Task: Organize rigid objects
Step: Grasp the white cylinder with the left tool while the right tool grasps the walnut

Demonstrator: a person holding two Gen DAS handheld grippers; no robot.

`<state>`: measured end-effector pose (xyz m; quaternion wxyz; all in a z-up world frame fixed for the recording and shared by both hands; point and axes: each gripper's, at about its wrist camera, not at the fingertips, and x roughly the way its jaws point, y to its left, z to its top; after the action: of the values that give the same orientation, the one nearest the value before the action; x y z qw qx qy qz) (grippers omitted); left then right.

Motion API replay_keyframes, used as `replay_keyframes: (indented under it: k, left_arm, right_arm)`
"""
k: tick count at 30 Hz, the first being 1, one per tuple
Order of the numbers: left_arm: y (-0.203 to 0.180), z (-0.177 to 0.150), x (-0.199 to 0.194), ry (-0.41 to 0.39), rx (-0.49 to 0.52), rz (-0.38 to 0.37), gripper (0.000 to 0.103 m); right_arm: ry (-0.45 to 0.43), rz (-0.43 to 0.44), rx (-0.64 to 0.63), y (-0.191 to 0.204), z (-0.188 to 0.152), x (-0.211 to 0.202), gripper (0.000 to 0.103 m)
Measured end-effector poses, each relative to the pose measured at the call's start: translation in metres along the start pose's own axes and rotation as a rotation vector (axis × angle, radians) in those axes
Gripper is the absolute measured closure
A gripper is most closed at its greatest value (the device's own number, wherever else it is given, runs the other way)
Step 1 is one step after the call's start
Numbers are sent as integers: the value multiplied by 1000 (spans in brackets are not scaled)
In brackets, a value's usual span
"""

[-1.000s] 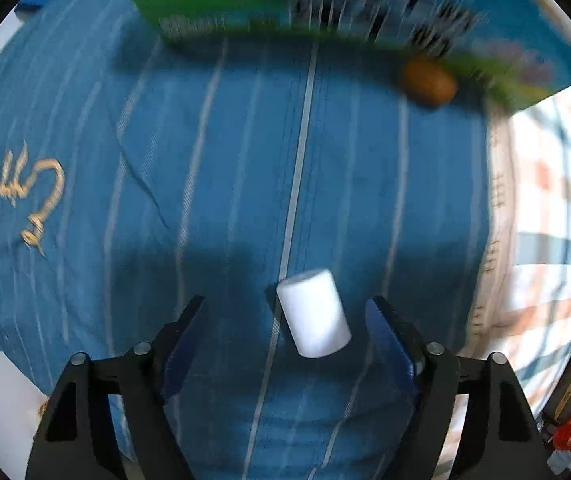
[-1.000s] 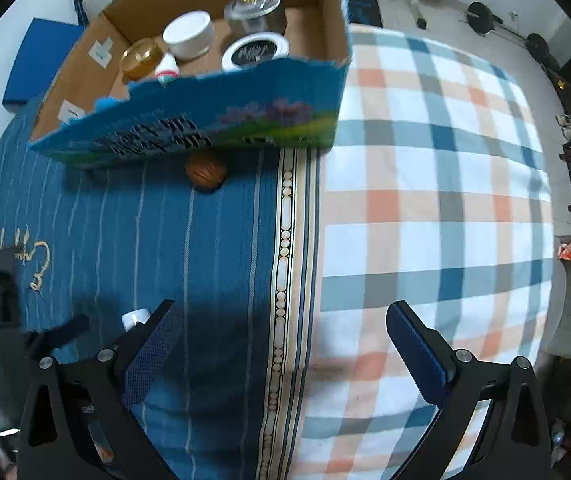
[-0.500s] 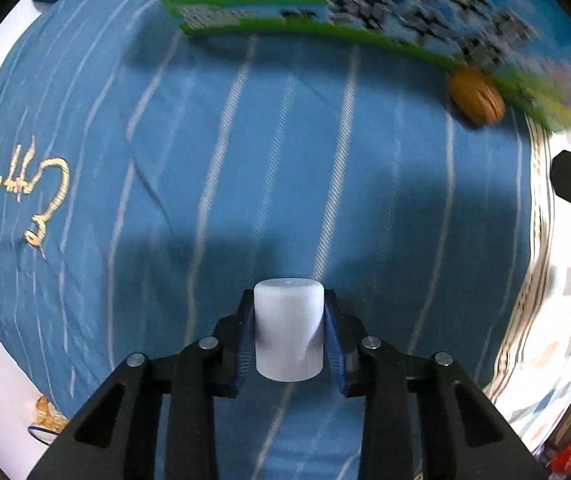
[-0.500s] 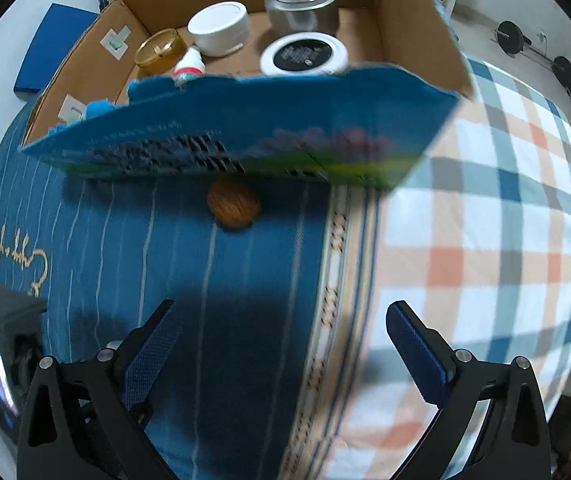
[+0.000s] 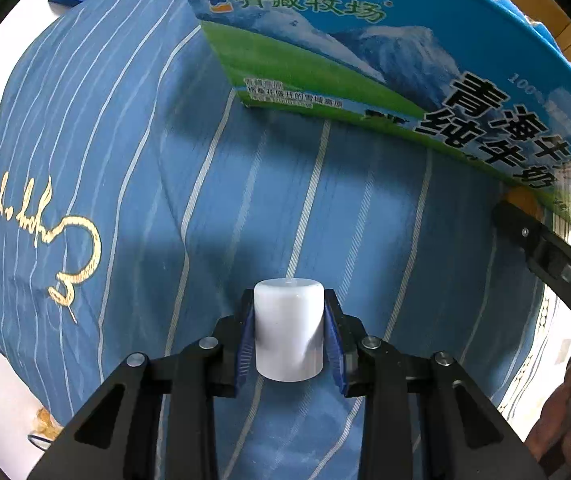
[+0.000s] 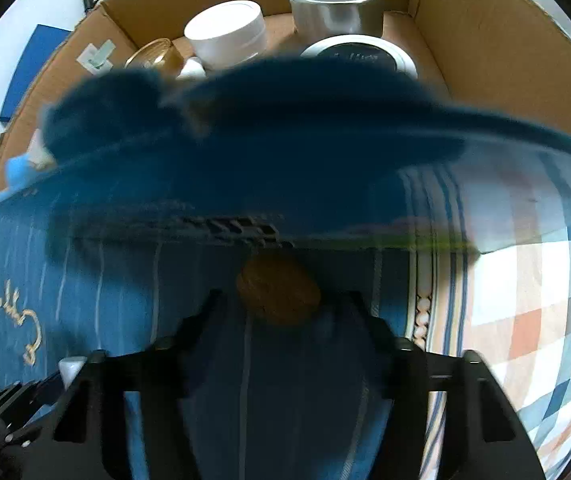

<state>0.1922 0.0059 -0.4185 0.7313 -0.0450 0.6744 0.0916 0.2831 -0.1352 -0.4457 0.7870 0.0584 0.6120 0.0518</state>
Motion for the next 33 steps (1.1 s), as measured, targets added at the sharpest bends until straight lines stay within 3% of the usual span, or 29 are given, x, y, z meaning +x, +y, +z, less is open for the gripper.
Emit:
replay_keyframes:
  k: [2,7,13,19,27,33]
  left_arm:
    - [-1,3,1,-3,16,1,74]
    - [8,25,-14,-16,40,-9,74]
    - [12,24,-51,-54,85,-32,74]
    - [2,3,-107,-123,156,-76,74]
    - [-12,-12,-188,-241,238,-136,74]
    - [-10,-14,-215,-316,249,-155,74]
  right_arm:
    - [-27,-41,11,3,2,1,61]
    - [-20,-82,21,7,-3,1,61]
    - [-18,-107,14,0,-29,-23,61]
    - [-65,-90,28,-2,-59,-73,61]
    - [-143,-53,60,-4,-73,-156,61]
    - [-198,-50,60,-13,-80,-210,61]
